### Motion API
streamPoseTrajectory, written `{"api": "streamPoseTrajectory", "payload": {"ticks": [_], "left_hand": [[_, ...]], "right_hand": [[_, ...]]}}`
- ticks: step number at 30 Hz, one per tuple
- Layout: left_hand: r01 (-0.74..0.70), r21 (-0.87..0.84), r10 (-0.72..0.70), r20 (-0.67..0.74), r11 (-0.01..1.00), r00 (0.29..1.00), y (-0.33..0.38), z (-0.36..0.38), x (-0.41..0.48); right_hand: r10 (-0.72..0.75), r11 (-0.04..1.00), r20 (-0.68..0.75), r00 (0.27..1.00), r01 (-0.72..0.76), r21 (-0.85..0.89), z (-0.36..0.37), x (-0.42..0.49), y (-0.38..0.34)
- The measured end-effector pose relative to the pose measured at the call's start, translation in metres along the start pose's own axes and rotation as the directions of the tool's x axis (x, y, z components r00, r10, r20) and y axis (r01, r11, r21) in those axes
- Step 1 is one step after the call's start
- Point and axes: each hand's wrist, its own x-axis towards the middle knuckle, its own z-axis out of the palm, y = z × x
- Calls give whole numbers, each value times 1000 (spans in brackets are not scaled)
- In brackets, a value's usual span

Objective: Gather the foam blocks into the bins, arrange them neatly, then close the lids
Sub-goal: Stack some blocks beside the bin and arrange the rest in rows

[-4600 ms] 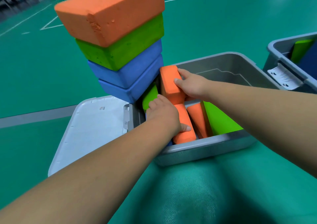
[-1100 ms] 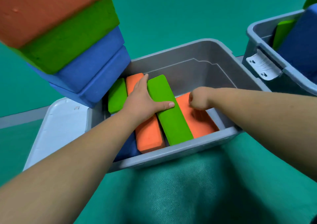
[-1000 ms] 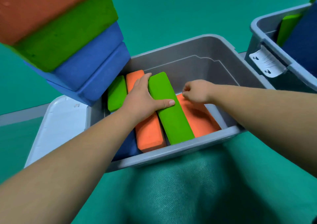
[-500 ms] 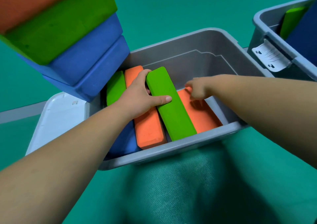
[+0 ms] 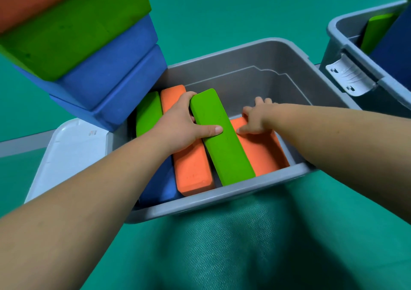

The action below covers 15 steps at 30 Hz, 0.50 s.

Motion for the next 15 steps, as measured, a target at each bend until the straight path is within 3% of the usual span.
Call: {"api": "streamPoseTrajectory", "payload": {"ticks": [2,5,10,15], "left_hand": [[4,-9,-4,14,1000,1000,-1,1,2],[3,-35,-2,8,999,1000,-1,0,2],[27,-83,-30,-39,996,999,-4,-4,-1],[4,-210,-13,-43,978,999,-1,-4,-7]], "right_hand": [[-22,994,-63,998,28,103,-8,-2,-2],[-66,976,-44,997,73,204,-12,-6,-2],[-15,1000,-153,988,14,-2,-34,-19,3],[69,993,-93,993,-77,-85,-60,-36,6]]}}
